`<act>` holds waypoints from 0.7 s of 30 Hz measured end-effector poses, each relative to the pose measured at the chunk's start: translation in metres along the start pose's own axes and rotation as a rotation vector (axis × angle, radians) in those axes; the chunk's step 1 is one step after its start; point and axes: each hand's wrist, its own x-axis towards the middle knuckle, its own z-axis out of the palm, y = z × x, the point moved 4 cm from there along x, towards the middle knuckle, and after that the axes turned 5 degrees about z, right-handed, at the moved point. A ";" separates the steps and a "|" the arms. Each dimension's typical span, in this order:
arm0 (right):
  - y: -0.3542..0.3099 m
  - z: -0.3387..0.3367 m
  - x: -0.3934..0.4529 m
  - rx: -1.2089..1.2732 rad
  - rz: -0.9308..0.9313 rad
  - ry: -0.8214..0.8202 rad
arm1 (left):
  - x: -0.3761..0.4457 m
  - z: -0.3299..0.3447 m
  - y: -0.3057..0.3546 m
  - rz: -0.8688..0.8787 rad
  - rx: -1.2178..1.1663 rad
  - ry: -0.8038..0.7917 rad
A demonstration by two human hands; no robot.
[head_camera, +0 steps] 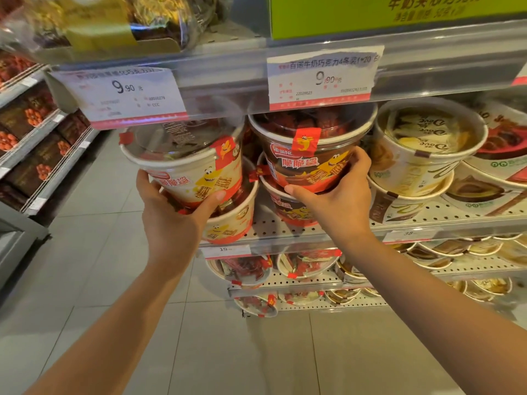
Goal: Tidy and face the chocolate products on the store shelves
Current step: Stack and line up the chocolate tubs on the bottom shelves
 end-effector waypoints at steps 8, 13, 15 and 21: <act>-0.004 0.003 -0.002 -0.013 0.011 -0.022 | -0.003 -0.002 0.007 0.021 0.048 -0.058; -0.010 -0.007 -0.008 -0.003 -0.021 -0.104 | -0.029 -0.002 0.024 -0.084 0.207 0.088; -0.018 -0.021 -0.016 -0.005 -0.094 -0.129 | -0.045 0.000 0.034 -0.049 0.305 0.157; -0.023 -0.092 -0.018 -0.143 -0.335 -0.233 | -0.076 0.039 0.080 0.223 0.234 0.053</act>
